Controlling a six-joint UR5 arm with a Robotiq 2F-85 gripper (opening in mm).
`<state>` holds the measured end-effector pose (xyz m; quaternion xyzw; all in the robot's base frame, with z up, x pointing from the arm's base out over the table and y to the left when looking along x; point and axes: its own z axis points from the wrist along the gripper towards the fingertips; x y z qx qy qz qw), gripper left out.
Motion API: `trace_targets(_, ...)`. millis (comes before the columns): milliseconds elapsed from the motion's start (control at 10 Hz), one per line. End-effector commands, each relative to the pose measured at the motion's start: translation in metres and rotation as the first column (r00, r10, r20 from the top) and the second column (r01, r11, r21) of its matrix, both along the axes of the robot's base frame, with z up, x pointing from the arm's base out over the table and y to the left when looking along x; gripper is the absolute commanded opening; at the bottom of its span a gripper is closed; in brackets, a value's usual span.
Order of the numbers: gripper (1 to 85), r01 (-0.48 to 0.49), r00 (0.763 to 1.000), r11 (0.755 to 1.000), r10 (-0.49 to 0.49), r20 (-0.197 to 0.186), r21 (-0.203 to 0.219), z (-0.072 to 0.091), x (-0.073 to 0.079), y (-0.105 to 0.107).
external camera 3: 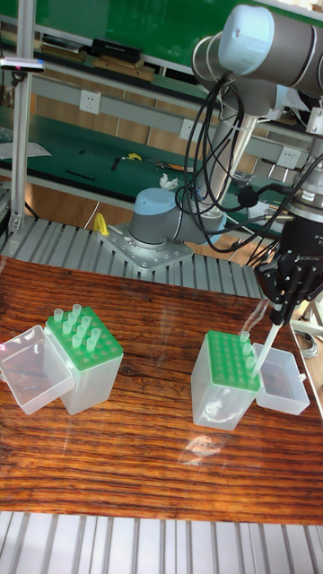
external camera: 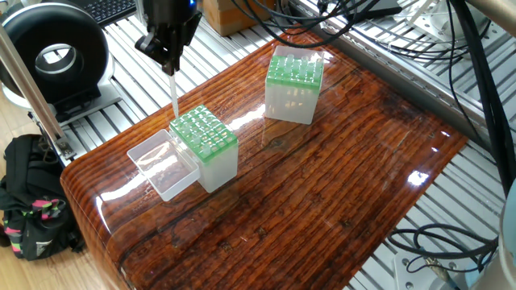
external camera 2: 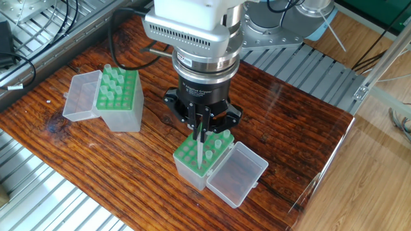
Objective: Transfer all large pipette tips from one holder to another
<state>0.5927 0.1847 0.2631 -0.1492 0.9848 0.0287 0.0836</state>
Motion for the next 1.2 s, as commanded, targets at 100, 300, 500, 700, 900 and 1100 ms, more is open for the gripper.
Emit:
trace_targets(100,6.3,-0.017,1.0,1.0,0.017,0.0,0.01,-0.0024,0.0002,0.003)
trace_targets(300,12.7,-0.029,1.0,0.999,0.029,0.001,0.013,-0.0025,0.0003,0.0041)
trace_targets(500,20.3,-0.047,0.999,0.999,0.046,0.009,0.016,-0.002,0.002,0.0057)
trace_targets(700,31.3,-0.068,0.998,0.997,0.067,0.011,0.021,-0.0017,0.0023,0.0078)
trace_targets(900,38.7,-0.081,0.997,0.996,0.081,0.013,0.024,-0.0017,0.0025,0.0089)
trace_targets(1100,47.0,-0.094,0.995,0.995,0.094,0.02,0.03,-0.0012,0.0037,0.0111)
